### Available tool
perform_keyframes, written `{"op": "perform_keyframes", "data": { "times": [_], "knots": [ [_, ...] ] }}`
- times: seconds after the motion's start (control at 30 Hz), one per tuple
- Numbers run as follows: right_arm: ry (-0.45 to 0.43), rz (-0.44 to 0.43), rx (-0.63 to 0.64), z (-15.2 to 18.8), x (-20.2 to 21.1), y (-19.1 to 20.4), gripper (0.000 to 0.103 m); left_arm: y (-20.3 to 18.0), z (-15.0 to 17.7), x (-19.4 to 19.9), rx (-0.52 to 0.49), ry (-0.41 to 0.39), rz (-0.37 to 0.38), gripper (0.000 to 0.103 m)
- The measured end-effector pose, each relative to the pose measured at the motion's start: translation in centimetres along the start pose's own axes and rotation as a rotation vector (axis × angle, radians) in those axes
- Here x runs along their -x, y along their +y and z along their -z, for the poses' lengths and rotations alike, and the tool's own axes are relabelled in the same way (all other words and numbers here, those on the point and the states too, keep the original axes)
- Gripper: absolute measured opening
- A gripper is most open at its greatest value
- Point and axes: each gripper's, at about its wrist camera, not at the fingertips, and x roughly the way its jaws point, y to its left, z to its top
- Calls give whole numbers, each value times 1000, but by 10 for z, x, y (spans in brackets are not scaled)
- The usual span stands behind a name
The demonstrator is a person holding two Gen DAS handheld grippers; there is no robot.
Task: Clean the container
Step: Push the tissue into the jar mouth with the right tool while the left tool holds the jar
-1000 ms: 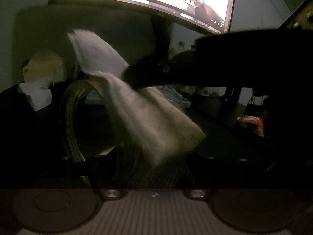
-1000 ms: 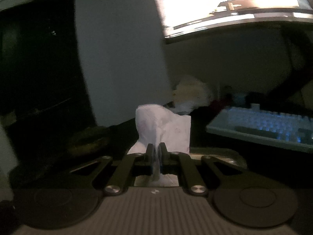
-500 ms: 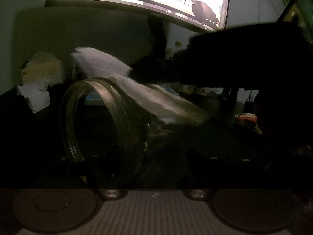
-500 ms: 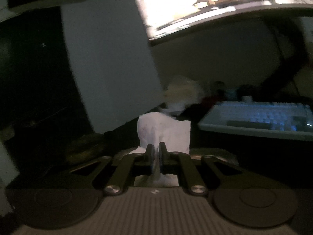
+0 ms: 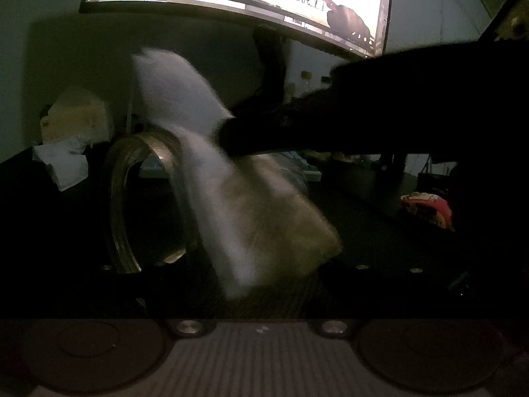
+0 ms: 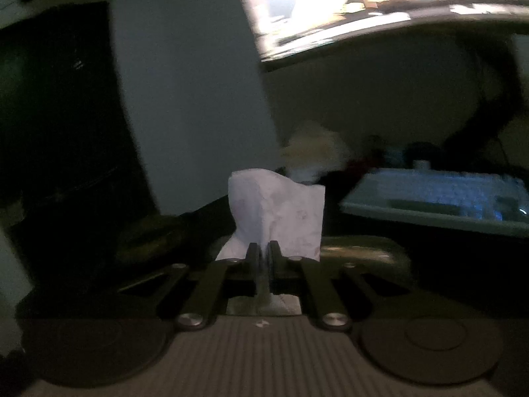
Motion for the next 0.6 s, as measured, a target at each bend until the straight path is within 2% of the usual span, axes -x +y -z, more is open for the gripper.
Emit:
{"op": "perform_keyframes", "data": {
  "times": [0.13,0.17,0.2,0.23,0.27,0.3,0.47,0.6],
  "knots": [
    [-27,138,-67,-2,5,-29,6,-4,1,2,-1,-4,-4,72],
    [-28,147,-81,-2,6,-33,6,-5,2,2,-6,-9,-6,66],
    [-30,147,-81,-3,7,-35,6,-8,3,3,-18,-18,-15,59],
    [-31,146,-78,-3,7,-35,7,-10,5,4,-37,-26,-25,45],
    [-49,145,-76,-3,11,-37,7,-13,6,4,-57,-34,-34,37],
    [-69,144,-75,-4,15,-39,7,-14,7,5,-65,-36,-34,25],
    [-121,109,-138,-5,39,-55,6,-15,1,7,-7,-41,47,9],
    [-121,59,-172,-3,52,-61,6,-17,-15,19,18,-52,110,8]
  ]
}}
